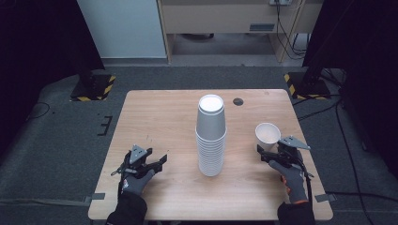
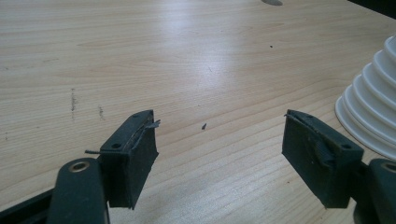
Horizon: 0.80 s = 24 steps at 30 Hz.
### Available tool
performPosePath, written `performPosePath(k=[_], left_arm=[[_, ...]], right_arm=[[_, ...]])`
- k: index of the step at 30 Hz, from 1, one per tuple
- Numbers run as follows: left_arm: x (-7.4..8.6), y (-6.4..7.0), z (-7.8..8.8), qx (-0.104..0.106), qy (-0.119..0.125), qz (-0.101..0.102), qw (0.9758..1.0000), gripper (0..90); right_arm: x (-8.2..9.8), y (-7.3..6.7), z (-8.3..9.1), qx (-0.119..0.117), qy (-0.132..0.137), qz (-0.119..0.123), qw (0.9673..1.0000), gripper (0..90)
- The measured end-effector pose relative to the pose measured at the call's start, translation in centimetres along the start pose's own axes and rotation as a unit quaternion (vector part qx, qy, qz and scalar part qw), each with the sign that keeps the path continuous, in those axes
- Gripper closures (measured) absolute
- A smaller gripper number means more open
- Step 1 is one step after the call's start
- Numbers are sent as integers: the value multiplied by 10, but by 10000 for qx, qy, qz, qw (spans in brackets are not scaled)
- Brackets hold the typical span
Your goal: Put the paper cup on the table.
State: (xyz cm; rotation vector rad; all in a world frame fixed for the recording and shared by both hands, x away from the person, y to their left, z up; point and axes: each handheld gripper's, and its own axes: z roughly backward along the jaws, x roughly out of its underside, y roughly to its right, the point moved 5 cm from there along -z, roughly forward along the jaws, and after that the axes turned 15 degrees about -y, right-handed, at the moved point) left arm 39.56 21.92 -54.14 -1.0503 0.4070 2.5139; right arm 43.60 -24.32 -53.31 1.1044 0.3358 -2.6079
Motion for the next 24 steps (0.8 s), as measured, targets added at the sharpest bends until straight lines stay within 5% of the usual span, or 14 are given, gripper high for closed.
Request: performPosePath(k=[13,24], left_arm=[[1,-2,0,-26,-38,30,10000,245],[8,-10,-4,-165,-480,155,9986,203]], right_arm=[[23,7,20,-36,-271,51,9996,62],[48,18,34,74,-718,25,9974,69]])
